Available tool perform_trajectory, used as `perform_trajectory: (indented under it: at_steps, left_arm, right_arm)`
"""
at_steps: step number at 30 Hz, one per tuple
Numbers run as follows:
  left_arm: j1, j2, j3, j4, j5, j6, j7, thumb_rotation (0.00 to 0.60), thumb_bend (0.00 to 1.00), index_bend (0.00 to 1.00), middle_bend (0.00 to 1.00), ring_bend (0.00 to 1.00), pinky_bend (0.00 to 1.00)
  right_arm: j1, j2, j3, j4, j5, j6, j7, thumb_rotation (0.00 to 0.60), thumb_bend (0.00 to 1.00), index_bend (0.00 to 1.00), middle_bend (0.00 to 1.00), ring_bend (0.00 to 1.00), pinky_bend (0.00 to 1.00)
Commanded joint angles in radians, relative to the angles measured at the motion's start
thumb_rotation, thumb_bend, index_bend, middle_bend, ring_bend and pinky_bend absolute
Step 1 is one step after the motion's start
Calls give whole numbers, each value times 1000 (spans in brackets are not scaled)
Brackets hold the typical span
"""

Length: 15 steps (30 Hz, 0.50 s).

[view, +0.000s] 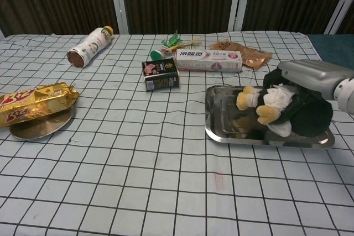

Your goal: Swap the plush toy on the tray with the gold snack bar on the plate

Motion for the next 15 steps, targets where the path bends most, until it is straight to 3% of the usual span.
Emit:
perform_trajectory:
  at_steps: [1,6,15]
  left_arm:
    - [1,1,1,-1,3,1,0,600,499,209,137,98,284]
    - [0,3,5,-5,7,-2,3,600,499,209,140,98,284]
    - [3,11,-2,0,-11,-4,-4,600,500,215,151,98,284]
  right_arm:
    - [10,1,11,-49,-60,46,-15,600,245,841,727,733,619]
    - [90,-46,68,-53,-75,10,-48,600,245,841,727,733,620]
    - [277,-233,161,148,-42,-99,-75,600,245,849,730,745,630]
